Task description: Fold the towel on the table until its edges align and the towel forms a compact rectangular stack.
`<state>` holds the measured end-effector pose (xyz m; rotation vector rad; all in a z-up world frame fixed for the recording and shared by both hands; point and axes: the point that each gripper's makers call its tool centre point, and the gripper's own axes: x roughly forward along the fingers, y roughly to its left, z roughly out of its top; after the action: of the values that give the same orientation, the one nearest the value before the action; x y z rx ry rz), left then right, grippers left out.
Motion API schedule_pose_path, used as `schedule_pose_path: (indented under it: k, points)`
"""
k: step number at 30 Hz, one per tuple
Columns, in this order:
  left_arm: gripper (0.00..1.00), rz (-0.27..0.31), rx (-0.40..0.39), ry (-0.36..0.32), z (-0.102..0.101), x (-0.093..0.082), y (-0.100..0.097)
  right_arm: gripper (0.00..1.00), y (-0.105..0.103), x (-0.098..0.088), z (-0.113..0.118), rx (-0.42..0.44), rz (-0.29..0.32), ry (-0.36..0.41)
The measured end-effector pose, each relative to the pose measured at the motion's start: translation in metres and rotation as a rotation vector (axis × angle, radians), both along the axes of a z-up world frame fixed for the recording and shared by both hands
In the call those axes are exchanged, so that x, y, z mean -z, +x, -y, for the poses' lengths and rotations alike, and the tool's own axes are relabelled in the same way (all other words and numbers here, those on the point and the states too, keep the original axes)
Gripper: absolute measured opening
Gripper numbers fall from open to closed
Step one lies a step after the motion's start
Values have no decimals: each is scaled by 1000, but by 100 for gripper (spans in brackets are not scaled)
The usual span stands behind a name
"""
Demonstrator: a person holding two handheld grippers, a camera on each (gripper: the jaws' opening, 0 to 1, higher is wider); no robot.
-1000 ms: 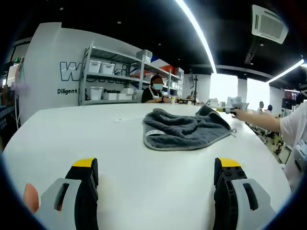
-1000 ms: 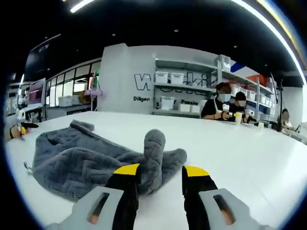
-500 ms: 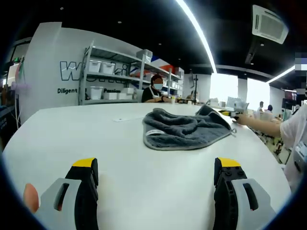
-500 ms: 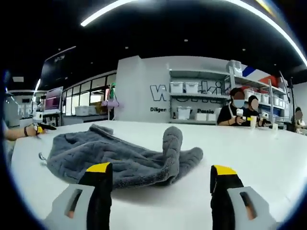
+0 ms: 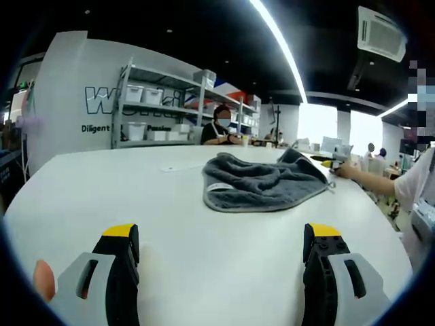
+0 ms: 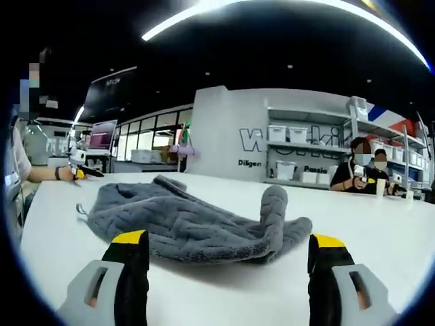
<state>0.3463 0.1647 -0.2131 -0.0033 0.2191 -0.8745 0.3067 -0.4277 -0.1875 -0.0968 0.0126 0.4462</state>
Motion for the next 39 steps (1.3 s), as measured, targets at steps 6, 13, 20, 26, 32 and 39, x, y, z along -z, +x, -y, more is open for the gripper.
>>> schedule_pose_path:
  k: [6, 13, 20, 26, 32, 39]
  points:
    - [99, 0, 4, 7, 0, 1, -2, 99, -1, 10, -13, -42, -40, -38]
    - [99, -5, 40, 23, 3, 5, -13, 99, -3, 16, -15, -46, -60, -66]
    - [99, -8, 51, 29, -2, 4, -12, 99, -4, 12, -13, -40, -45, -39]
    - [99, -9, 52, 28, 0, 5, -15, 99, -6, 14, -12, -37, -51, -42]
    - [99, -7, 53, 27, 0, 4, -15, 99, -7, 15, -11, -28, -56, -47]
    - [99, -8, 48, 27, 1, 4, -13, 99, -6, 13, -6, -16, -50, -28]
